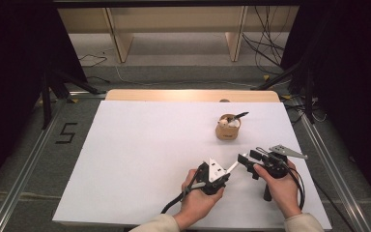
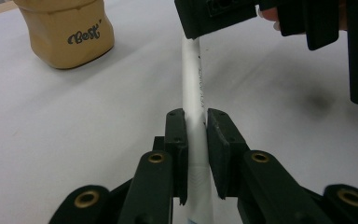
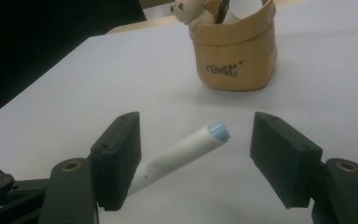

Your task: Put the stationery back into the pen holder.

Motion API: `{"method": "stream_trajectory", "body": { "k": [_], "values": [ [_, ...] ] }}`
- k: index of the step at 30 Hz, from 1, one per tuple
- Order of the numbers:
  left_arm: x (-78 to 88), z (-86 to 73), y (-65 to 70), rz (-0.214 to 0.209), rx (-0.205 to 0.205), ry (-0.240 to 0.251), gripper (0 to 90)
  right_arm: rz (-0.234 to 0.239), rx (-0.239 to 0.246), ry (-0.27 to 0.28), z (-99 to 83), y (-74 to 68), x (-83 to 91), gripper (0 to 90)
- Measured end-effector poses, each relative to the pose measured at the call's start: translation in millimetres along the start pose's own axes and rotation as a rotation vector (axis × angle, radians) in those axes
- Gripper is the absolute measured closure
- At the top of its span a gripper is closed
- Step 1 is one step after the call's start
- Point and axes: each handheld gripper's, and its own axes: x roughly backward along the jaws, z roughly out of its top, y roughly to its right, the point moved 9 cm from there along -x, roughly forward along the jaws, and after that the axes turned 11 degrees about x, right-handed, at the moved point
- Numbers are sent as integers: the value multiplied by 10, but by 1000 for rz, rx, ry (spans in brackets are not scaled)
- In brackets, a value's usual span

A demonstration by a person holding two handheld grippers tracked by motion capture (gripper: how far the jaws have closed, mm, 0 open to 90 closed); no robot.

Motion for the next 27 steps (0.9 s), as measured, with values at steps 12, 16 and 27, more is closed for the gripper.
{"method": "stream_trajectory", "body": {
  "k": [12,16,27],
  "values": [
    [9,23,-19,8,4,14,788,43,-44,-2,-44,-124,-86,340],
    [8,31,-20,9,8,20,788,53,-49,-4,-53,-150,-101,340],
    [8,41,-23,11,9,26,788,82,-50,-16,-85,-245,-153,348]
  ]
}}
